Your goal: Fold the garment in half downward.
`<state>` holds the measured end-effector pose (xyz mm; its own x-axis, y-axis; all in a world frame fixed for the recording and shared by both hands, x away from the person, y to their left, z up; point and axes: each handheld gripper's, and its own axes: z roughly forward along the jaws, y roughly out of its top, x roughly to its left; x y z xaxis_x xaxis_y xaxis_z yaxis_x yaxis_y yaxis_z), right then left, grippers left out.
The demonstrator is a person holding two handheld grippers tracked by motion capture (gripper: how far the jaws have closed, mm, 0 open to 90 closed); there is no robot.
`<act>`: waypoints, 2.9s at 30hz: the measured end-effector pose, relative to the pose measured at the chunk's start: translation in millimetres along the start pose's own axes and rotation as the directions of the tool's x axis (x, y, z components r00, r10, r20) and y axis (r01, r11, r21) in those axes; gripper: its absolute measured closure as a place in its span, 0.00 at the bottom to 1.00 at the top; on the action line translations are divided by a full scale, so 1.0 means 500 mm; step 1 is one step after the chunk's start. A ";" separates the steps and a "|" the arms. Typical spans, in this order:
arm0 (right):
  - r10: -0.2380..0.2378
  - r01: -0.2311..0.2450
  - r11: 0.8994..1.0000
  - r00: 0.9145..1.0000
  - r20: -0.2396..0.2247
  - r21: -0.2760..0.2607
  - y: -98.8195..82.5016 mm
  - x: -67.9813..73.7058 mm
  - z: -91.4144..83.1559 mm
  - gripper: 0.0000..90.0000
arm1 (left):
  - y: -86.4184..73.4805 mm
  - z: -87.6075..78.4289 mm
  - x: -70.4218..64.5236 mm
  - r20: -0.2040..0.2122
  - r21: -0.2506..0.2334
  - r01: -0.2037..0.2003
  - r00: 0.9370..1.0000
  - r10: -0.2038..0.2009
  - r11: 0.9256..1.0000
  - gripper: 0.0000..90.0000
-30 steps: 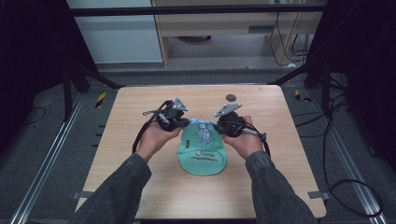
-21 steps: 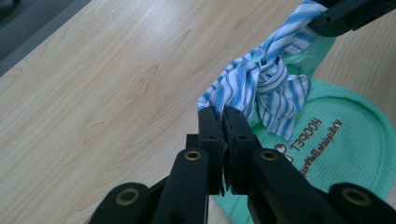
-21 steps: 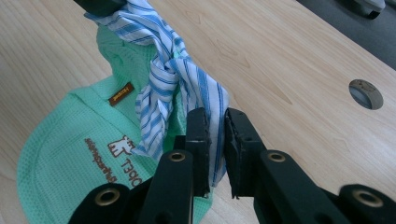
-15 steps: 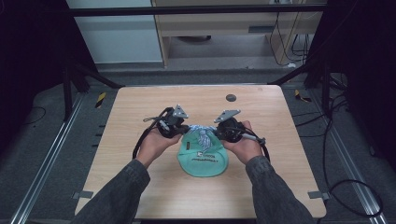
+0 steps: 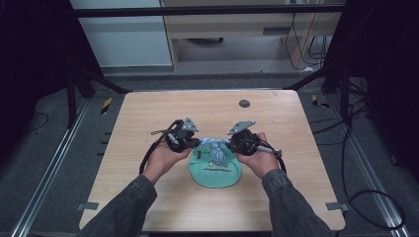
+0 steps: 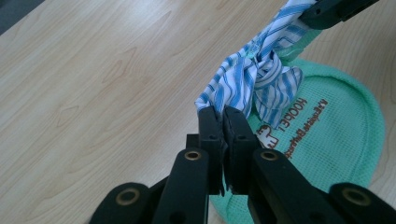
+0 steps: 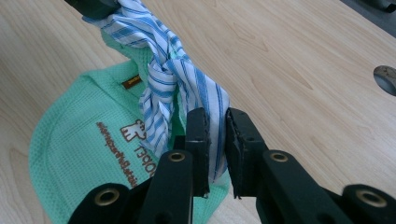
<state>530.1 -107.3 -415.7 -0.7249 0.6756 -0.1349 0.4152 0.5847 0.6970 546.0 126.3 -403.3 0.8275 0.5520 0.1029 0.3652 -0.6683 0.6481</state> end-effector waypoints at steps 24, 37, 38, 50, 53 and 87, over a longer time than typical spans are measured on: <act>-0.010 0.010 1.000 1.000 -0.026 0.012 -0.011 0.023 -0.006 0.87 | -0.028 0.002 -0.020 0.032 0.002 0.009 0.999 -0.009 1.000 0.97; -0.015 0.016 1.000 0.999 -0.038 0.011 -0.026 0.036 -0.009 0.86 | -0.042 0.004 -0.030 0.046 -0.001 0.018 0.999 -0.017 1.000 0.97; -0.015 0.016 1.000 0.999 -0.039 0.012 -0.027 0.036 -0.008 0.85 | -0.043 0.004 -0.031 0.046 -0.001 0.016 0.999 -0.016 1.000 0.97; 0.004 -0.003 1.000 0.999 -0.048 0.014 -0.043 0.041 -0.005 0.82 | -0.054 0.013 -0.038 0.058 -0.012 0.034 0.998 -0.033 0.999 0.97; 0.006 -0.005 1.000 0.998 -0.056 0.016 -0.043 0.044 -0.005 0.80 | -0.055 0.015 -0.041 0.064 -0.011 0.033 0.997 -0.033 0.999 0.97; 0.014 -0.009 0.999 0.995 -0.100 0.045 -0.076 0.067 0.003 0.96 | -0.093 0.018 -0.058 0.078 -0.017 0.033 0.996 -0.032 0.999 0.96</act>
<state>491.1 -106.3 -447.8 -0.7705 0.6352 -0.0539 0.4464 0.5979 0.6657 508.8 137.0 -443.2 0.8463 0.5323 0.0232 0.3852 -0.6413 0.6636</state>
